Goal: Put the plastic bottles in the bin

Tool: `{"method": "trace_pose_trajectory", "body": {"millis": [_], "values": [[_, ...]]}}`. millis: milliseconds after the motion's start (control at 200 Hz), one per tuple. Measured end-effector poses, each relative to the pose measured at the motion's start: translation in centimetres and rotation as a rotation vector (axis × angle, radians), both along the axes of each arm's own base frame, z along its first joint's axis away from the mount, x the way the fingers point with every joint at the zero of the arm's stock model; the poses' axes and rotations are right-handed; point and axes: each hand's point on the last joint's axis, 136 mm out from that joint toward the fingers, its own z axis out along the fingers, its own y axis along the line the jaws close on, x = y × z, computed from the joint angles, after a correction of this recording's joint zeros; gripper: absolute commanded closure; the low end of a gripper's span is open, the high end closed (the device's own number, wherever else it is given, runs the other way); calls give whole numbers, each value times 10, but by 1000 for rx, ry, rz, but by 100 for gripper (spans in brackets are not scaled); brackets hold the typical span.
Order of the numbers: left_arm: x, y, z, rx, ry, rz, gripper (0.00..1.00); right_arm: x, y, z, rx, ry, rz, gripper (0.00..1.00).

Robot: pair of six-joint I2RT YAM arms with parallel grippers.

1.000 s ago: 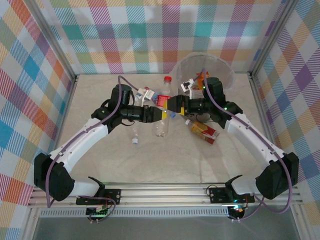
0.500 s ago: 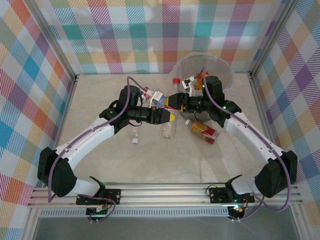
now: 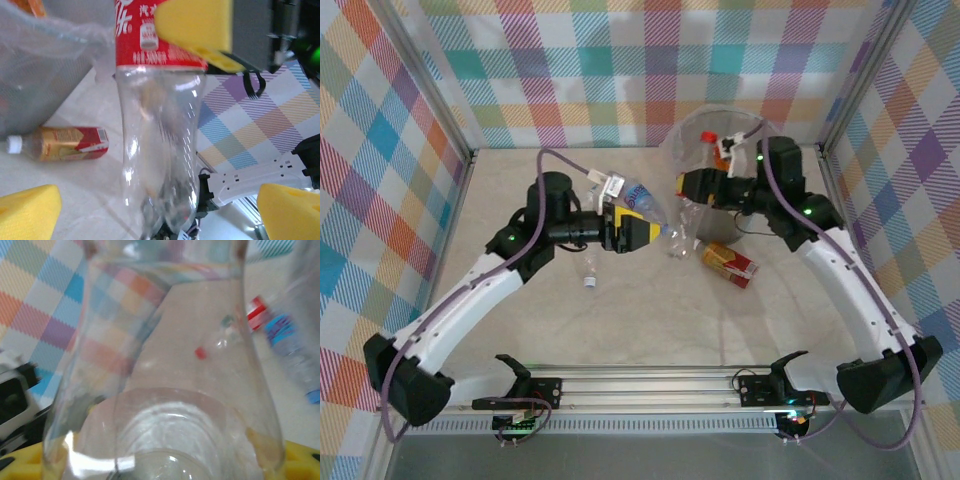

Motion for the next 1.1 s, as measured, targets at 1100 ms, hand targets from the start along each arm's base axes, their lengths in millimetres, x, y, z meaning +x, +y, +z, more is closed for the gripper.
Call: {"method": "trace_pose_trajectory", "body": {"millis": [1100], "values": [[-13,43,-25,141,-89,164,0,199,-145,10,-796,-242,-577,44]]}}
